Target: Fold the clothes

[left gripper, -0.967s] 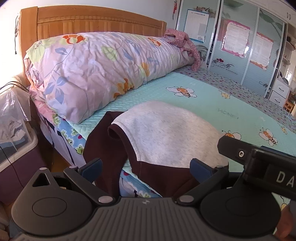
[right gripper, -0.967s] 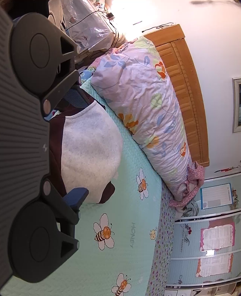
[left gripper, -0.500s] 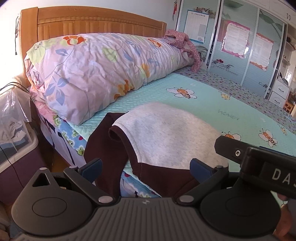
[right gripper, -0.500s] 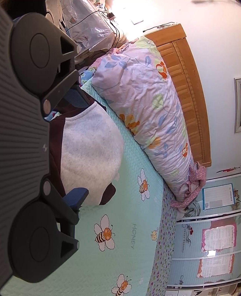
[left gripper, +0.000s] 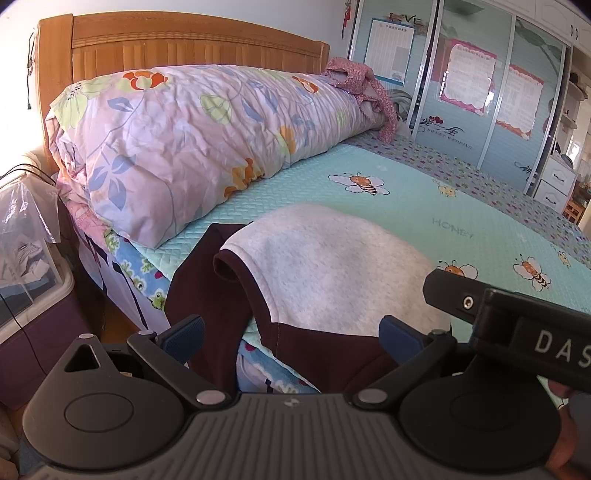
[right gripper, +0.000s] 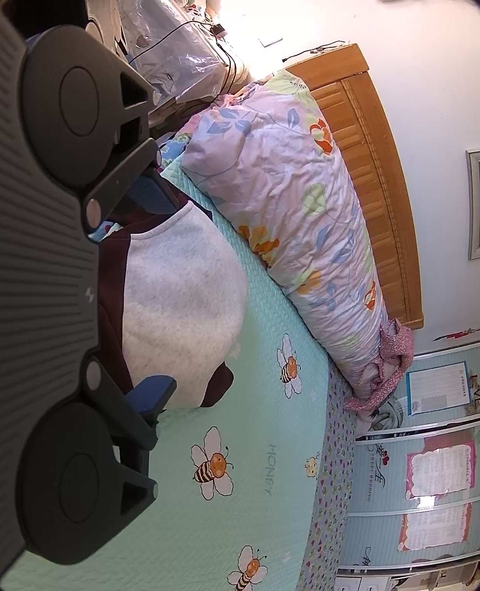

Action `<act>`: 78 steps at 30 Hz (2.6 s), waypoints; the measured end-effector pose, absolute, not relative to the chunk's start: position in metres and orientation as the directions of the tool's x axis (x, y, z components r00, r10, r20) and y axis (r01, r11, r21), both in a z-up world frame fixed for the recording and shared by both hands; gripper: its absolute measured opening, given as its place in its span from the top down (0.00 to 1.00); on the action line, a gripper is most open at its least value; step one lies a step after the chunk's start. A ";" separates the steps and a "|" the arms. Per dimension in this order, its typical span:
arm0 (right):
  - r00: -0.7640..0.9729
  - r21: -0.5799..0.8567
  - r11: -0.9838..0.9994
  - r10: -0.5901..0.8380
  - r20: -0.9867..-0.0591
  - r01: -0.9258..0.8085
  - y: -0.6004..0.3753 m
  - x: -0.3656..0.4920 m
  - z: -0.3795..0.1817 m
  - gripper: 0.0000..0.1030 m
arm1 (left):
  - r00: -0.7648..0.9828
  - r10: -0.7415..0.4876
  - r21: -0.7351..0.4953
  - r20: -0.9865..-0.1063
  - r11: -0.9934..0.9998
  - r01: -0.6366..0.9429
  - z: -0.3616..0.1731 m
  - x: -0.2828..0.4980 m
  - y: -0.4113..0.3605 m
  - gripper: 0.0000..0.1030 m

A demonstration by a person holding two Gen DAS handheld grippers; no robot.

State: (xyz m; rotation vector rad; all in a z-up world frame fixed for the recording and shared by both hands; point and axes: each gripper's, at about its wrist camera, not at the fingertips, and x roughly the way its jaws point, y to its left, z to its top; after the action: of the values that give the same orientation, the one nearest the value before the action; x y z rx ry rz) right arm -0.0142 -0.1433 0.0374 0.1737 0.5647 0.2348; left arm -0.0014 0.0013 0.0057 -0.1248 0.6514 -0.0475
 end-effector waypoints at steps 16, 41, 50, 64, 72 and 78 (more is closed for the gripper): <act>0.812 0.223 0.963 0.251 -0.527 -0.153 -0.145 -0.013 0.033 0.07 | 0.781 -0.083 -0.135 -0.619 0.991 -0.001 -0.001 0.001 0.000 0.00; 0.793 0.236 0.964 0.238 -0.561 -0.122 -0.146 -0.010 0.024 0.05 | 0.748 -0.078 -0.127 -0.659 0.992 -0.008 -0.009 0.007 0.001 0.00; 0.742 0.240 0.969 0.207 -0.638 -0.064 -0.151 0.003 0.013 0.05 | 0.680 -0.106 -0.153 -0.726 0.988 -0.010 -0.023 0.018 0.004 0.00; 0.635 0.213 0.977 0.174 -0.753 -0.015 -0.145 0.047 -0.014 0.05 | 0.542 -0.091 -0.124 -0.835 0.992 -0.025 -0.051 0.064 0.005 0.00; 0.604 0.248 0.968 0.185 -0.775 0.022 -0.150 0.077 -0.030 0.05 | 0.547 -0.059 -0.084 -0.835 0.996 -0.021 -0.056 0.102 0.012 0.00; 0.591 0.268 0.960 0.172 -0.788 0.078 -0.165 0.094 -0.050 0.05 | 0.547 -0.064 -0.104 -0.835 0.994 -0.043 -0.068 0.133 0.024 0.00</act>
State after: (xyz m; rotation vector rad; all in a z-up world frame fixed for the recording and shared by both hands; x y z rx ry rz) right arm 0.0938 -0.1655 -0.0503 0.2889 0.9408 0.0554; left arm 0.1330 0.0241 -0.0682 -0.1171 0.9928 -0.0124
